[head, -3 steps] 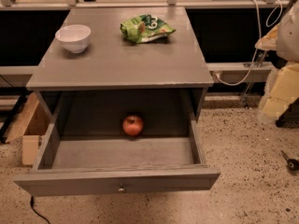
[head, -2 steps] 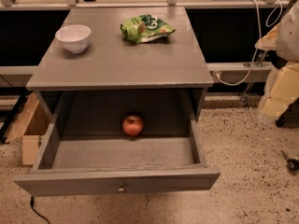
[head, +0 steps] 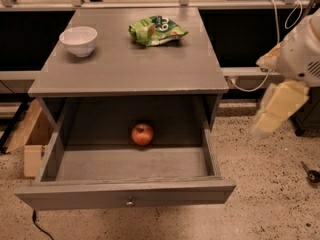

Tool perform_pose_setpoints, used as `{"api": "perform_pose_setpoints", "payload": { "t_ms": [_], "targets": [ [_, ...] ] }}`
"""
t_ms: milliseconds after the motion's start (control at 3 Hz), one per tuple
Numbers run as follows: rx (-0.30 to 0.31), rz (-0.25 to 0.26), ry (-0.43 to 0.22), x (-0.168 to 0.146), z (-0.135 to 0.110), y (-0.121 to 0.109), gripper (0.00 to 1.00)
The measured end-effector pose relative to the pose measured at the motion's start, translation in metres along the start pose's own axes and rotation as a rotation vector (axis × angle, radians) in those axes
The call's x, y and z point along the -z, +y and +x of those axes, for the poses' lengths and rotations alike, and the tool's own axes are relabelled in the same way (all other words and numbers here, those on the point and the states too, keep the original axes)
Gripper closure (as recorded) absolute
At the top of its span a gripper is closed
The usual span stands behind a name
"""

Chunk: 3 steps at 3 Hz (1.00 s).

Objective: Pick apple from top drawer and place on counter

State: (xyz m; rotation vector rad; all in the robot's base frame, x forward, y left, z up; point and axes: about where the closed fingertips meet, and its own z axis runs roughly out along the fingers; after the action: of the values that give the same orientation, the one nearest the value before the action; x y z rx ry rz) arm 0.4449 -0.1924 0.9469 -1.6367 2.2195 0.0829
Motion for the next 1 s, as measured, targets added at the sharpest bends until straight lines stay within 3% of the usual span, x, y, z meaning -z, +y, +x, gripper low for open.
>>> {"api": "perform_pose_setpoints", "payload": {
  "t_ms": [333,667,1000],
  "targets": [
    [-0.111,-0.091,-0.18,-0.059,-0.022,0.01,0.0],
    [-0.139,-0.101,-0.252,-0.065,-0.039,0.01,0.0],
    [-0.139,-0.101,-0.252,-0.065,-0.039,0.01,0.0]
  ]
}}
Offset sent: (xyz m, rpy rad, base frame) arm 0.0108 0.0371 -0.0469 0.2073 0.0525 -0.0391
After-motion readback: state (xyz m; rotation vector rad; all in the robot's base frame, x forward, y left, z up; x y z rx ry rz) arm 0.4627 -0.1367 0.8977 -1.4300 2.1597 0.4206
